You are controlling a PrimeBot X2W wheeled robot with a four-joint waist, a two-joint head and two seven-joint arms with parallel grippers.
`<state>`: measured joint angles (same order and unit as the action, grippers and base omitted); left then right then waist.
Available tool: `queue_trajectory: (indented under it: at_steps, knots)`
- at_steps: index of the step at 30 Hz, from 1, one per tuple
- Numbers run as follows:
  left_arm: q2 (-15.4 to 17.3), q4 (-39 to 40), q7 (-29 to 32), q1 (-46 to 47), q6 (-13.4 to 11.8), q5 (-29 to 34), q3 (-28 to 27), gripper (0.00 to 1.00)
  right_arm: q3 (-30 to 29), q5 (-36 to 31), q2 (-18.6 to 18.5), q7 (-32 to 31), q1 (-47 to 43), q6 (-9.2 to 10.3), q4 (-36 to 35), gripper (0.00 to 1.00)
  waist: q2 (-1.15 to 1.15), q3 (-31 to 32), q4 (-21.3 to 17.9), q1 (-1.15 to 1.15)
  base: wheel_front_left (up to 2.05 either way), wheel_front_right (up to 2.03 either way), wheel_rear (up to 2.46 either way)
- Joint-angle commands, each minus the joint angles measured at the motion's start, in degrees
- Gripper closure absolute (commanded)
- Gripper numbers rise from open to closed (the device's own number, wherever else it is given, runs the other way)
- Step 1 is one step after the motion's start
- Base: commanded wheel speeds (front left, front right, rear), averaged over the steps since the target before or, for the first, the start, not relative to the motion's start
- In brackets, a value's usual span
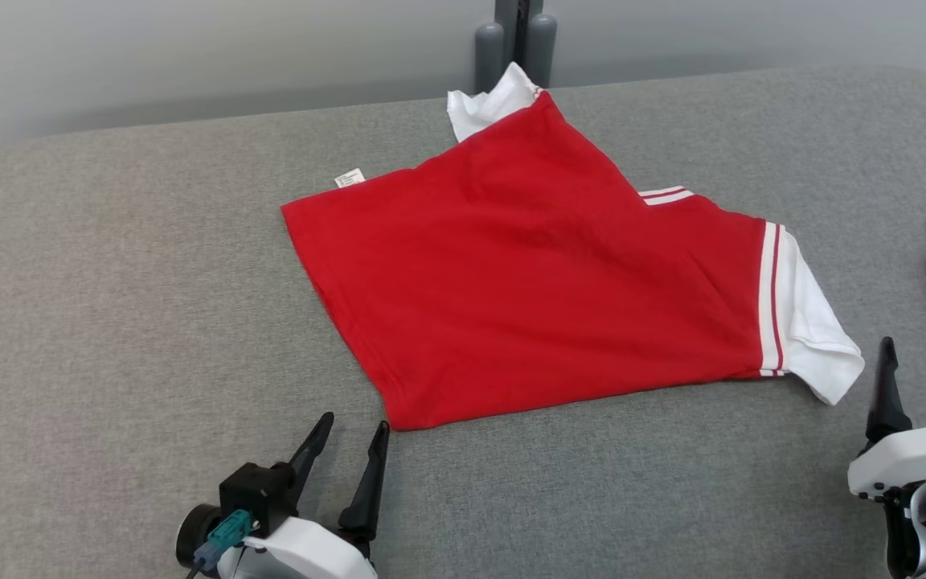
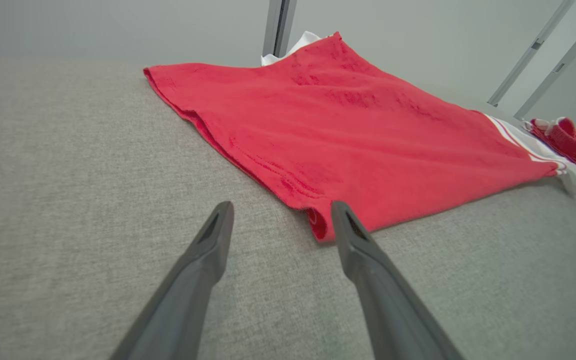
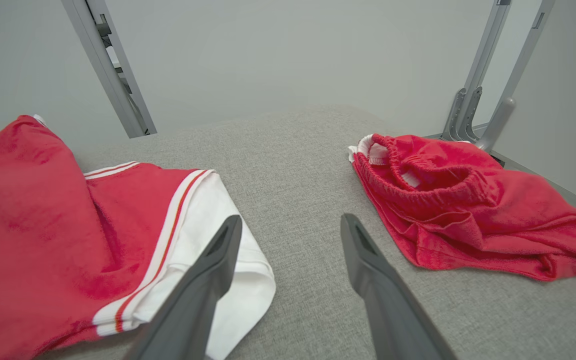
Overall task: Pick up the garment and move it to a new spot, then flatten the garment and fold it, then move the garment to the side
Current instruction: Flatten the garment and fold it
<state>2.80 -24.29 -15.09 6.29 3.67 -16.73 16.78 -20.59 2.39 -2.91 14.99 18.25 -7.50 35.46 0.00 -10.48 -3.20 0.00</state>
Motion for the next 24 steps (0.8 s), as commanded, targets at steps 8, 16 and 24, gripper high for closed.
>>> queue_trajectory:
  at_steps: [8, 16, 24]
  knots:
    - [0.24, -6.48, -0.1, 4.39, 2.85, -6.72, 4.03, 0.0, 4.26, 1.72, -0.15, 0.26, -0.24, 0.01, -2.71, 0.0, 0.0, -2.2, -3.23, 0.0, 0.0, 0.0, 0.0]
    - [0.17, -5.87, -0.05, 6.19, 3.82, -9.72, 5.07, 0.22, 5.5, 2.4, -0.13, 0.26, -0.09, 0.02, -3.09, 0.0, 0.0, -2.93, -3.94, 0.0, 0.0, 0.0, 0.0]
    - [0.28, -0.57, -0.07, 7.12, 3.78, -8.88, 5.61, 1.0, 5.1, 2.62, -0.15, 0.26, -0.23, 0.02, -2.75, 0.0, 0.0, -2.88, -2.62, 0.0, 0.0, 0.0, 0.0]
